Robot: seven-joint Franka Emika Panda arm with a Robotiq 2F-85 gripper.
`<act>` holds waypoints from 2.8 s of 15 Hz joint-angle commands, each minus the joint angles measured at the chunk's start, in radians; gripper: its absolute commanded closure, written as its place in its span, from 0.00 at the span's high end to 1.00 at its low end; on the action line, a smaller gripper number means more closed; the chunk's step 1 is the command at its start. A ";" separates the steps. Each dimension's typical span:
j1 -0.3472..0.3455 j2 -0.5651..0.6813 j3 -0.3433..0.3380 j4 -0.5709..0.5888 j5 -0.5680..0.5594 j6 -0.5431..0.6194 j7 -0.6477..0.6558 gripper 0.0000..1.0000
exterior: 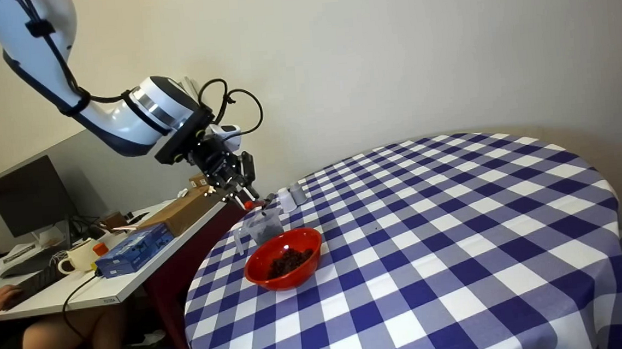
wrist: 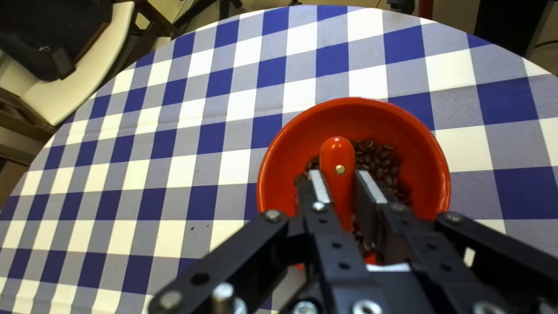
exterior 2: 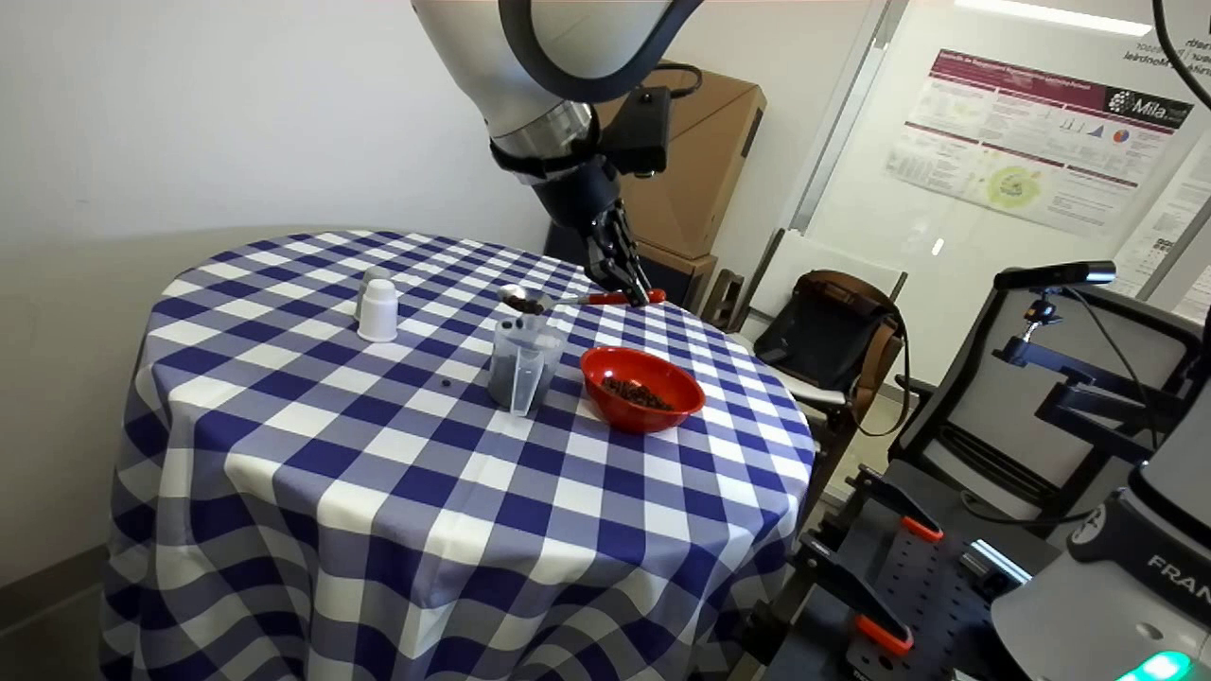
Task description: Use the spoon to move one scoop of the contents from the bowl to the clear jar
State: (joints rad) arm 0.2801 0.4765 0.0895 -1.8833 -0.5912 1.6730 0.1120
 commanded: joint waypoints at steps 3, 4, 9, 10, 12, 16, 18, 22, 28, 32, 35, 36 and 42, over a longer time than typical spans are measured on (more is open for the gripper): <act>0.017 -0.011 0.012 -0.028 -0.099 0.012 0.056 0.10; 0.017 -0.013 0.015 -0.033 -0.111 0.014 0.060 0.10; 0.014 -0.022 0.029 -0.065 -0.161 0.021 0.078 0.10; 0.014 -0.025 0.030 -0.072 -0.173 0.023 0.083 0.10; 0.013 -0.032 0.034 -0.086 -0.197 0.028 0.093 0.10; 0.018 -0.051 0.035 -0.129 -0.296 0.058 0.142 0.10; 0.014 -0.057 0.039 -0.148 -0.338 0.072 0.167 0.10; -0.009 -0.076 0.053 -0.169 -0.306 0.061 0.159 0.10; -0.087 -0.129 0.029 -0.176 -0.143 0.036 0.127 0.10; -0.150 -0.162 -0.007 -0.175 -0.053 0.027 0.119 0.09; -0.207 -0.188 -0.046 -0.157 0.021 0.041 0.106 0.10; -0.223 -0.192 -0.060 -0.151 0.040 0.045 0.102 0.10; -0.324 -0.179 -0.141 -0.132 0.120 0.107 0.023 0.10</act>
State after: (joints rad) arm -0.0090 0.2882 -0.0213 -2.0234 -0.5221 1.7463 0.1896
